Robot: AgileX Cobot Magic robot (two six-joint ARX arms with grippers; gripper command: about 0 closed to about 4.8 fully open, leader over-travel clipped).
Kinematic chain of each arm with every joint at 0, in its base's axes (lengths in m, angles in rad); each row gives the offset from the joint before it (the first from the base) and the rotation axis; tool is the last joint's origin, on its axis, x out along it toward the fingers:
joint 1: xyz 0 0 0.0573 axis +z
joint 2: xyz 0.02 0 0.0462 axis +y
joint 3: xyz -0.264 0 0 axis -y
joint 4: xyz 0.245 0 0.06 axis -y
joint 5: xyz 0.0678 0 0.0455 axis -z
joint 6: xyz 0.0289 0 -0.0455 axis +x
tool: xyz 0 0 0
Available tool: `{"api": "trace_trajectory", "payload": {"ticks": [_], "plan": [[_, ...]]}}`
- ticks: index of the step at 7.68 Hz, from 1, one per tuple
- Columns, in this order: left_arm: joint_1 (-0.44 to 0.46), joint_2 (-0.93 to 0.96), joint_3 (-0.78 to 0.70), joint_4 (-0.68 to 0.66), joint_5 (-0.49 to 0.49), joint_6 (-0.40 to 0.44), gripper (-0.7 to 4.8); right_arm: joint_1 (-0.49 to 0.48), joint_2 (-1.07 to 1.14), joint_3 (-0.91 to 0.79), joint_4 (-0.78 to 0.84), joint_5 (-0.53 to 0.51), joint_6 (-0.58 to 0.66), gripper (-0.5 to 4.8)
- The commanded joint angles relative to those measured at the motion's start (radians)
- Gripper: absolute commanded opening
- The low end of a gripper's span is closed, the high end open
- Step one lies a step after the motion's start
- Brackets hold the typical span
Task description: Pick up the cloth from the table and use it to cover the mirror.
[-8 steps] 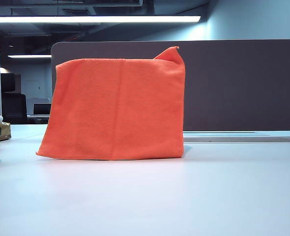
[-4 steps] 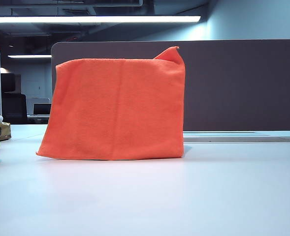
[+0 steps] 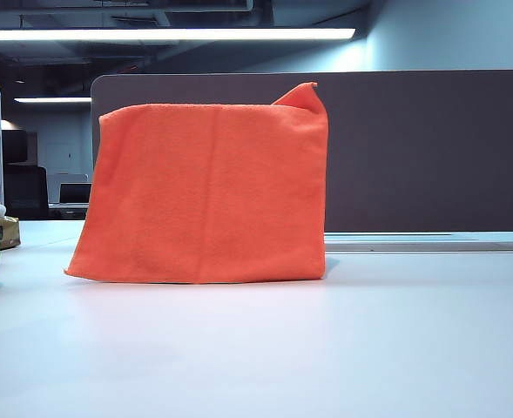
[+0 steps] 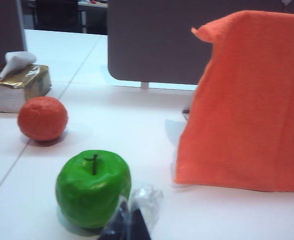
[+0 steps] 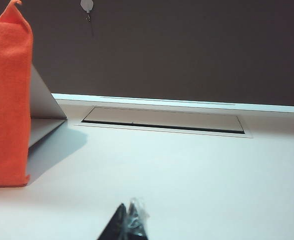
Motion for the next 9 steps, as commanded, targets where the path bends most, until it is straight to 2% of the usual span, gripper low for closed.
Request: {"api": "trace_trajectory", "payload": {"ticks": [1, 2, 4, 7, 8, 9], "plan": [[-0.068, 0.001, 0.002, 0.014, -0.07, 0.0, -0.05, 0.0, -0.001, -0.004, 0.014, -0.003, -0.003, -0.05], [-0.081, 0.001, 0.002, 0.014, -0.135, 0.0, -0.05, 0.0, -0.001, -0.004, 0.014, -0.003, -0.003, -0.05], [-0.082, 0.001, 0.001, 0.014, -0.171, 0.003, -0.05, 0.0, -0.001, -0.004, 0.014, -0.003, -0.003, -0.05], [-0.087, 0.001, 0.001, 0.014, -0.142, 0.008, -0.05, 0.0, -0.001, -0.004, 0.014, -0.005, -0.003, -0.05], [-0.092, 0.001, 0.002, 0.043, -0.116, 0.109, -0.05, 0.0, -0.001, -0.004, 0.014, -0.024, -0.003, -0.05], [-0.092, 0.001, 0.002, 0.058, -0.12, 0.115, -0.05, 0.0, -0.001, -0.004, 0.013, -0.022, -0.003, -0.05]]}}
